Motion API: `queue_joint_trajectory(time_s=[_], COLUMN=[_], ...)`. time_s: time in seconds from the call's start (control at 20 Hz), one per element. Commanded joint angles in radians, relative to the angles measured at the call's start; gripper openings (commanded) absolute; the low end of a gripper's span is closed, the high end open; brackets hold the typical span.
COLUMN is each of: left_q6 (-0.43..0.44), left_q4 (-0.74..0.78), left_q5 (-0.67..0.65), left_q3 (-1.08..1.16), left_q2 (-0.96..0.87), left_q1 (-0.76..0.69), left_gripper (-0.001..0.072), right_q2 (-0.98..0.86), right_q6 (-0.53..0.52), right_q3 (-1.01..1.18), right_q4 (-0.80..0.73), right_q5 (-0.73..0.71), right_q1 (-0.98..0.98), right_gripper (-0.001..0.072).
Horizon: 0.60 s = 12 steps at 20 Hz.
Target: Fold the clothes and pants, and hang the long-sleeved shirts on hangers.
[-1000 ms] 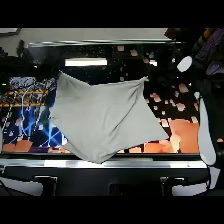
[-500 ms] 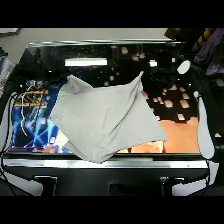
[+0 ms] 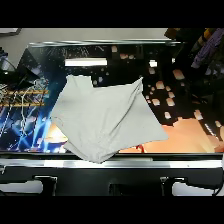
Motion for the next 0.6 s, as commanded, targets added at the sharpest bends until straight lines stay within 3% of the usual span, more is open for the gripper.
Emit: queue_joint_trajectory(time_s=[0.0,0.2,0.55], left_q6=[0.007,0.007,0.023], left_q4=[0.02,0.02,0.021], left_q5=[0.067,0.016,0.015], left_q3=[-0.096,-0.351,-0.6], left_q2=[0.113,0.253,0.333], left_q1=[0.092,0.127,0.126], left_gripper=[0.0546,0.0545,0.0543], right_q2=[0.105,0.146,0.146], right_q6=[-0.087,-0.086,-0.122], right_q3=[-0.259,-0.517,-0.694], right_q4=[-0.006,-0.019,0.045], right_q5=[0.029,-0.024,-0.151], right_q1=[-0.05,-0.05,-0.05], right_gripper=[0.038,0.0417,0.0417])
